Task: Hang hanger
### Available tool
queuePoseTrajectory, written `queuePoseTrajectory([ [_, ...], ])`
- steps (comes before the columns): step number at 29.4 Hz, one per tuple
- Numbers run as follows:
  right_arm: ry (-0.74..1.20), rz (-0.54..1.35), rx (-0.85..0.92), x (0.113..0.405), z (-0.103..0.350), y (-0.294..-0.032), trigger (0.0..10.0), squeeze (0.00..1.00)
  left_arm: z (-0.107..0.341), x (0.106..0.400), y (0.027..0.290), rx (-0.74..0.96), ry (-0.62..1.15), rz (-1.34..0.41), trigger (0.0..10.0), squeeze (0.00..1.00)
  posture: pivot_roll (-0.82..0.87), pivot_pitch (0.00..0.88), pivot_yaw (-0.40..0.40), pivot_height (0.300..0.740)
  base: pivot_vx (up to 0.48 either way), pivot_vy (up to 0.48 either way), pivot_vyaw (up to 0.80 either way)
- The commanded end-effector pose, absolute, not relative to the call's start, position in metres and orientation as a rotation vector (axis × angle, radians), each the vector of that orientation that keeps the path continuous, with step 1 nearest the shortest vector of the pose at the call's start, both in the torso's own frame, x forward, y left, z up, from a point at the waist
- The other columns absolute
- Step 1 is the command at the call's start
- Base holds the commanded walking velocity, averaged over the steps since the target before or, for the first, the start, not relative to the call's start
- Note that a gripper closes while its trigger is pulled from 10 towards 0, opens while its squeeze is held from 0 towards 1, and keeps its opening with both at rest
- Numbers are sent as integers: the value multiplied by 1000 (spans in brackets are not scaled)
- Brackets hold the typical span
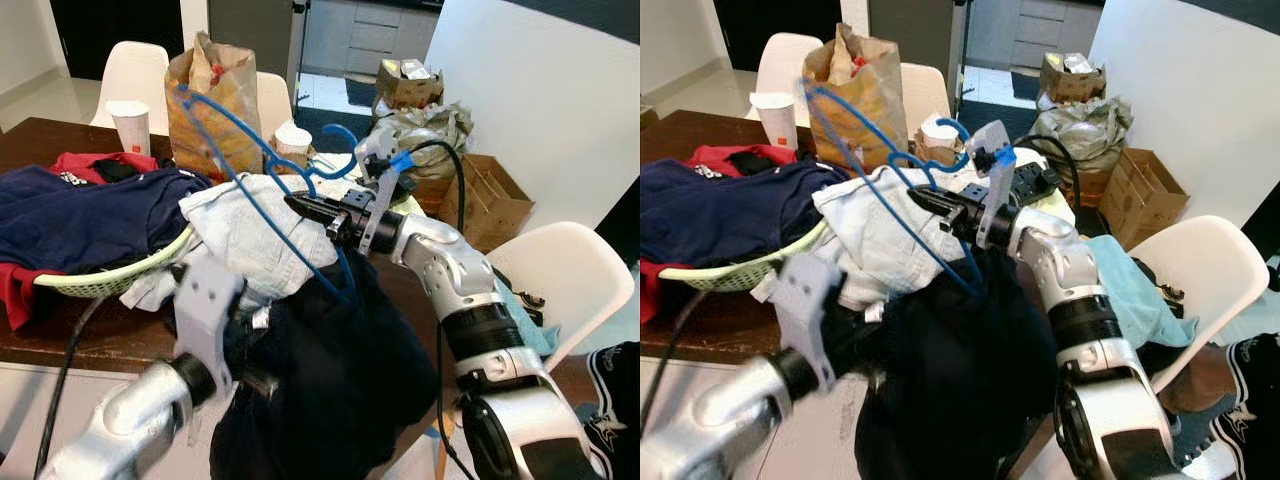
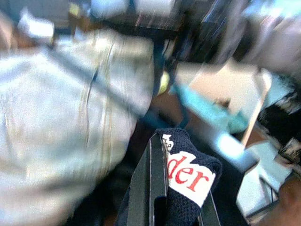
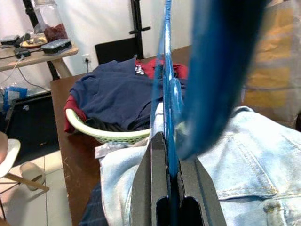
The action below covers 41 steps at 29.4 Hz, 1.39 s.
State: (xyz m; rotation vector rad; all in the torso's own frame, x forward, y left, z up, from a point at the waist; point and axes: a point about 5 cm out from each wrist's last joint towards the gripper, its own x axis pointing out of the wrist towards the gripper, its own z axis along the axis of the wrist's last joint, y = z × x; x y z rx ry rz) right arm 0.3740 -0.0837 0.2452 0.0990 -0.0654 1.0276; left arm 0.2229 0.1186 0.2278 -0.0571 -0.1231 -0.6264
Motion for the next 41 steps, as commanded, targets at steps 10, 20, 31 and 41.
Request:
queuePoseTrajectory([
  [10,-69,915,83,387,246,-85,10000,0,350,251,165,-151,-640,-271,10000,0,166,0,-123,740,0,0,0],
  [20,-70,875,115,394,246,-75,10000,0,494,231,236,121,-1051,196,10000,0,182,0,-127,740,0,0,0],
  [31,-50,842,144,397,240,-69,10000,0,550,243,286,345,-981,484,10000,0,181,0,-111,740,24,0,0],
  [41,-28,851,153,395,233,-66,10000,0,565,246,264,408,-1017,330,10000,0,195,0,-120,740,369,0,0],
])
